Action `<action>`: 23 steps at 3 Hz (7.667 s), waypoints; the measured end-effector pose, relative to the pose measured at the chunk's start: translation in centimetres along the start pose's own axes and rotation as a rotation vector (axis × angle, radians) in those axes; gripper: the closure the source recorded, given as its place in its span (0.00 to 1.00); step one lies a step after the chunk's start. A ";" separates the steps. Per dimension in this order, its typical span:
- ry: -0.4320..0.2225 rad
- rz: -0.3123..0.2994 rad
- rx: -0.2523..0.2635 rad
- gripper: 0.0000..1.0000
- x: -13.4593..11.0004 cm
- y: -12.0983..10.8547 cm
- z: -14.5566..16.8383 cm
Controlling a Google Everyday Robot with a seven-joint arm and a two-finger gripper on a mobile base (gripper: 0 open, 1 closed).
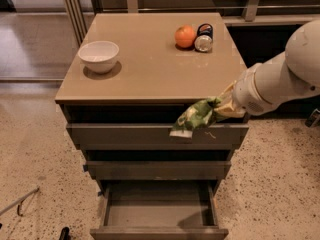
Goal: Place green jalapeno chip bag into bottom drawer
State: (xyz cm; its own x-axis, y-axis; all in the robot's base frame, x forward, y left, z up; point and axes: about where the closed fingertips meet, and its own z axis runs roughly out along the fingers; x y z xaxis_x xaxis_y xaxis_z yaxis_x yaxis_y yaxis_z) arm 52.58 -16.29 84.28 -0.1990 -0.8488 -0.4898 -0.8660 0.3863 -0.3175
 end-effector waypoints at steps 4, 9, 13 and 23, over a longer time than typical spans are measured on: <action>-0.052 0.131 -0.216 1.00 9.9 9.9 12.2; -0.143 0.166 -0.435 1.00 20.4 18.1 34.3; -0.274 0.091 -0.488 1.00 23.4 23.0 43.1; -0.325 -0.026 -0.357 0.00 25.9 21.2 57.0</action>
Offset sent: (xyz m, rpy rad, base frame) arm -0.0611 0.0071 -0.2699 0.2554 0.3275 0.0569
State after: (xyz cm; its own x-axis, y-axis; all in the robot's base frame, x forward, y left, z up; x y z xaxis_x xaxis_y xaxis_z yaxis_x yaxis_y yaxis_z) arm 55.17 -9.49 18.57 -0.0705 -0.6779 -0.7318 -0.9835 0.1699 -0.0627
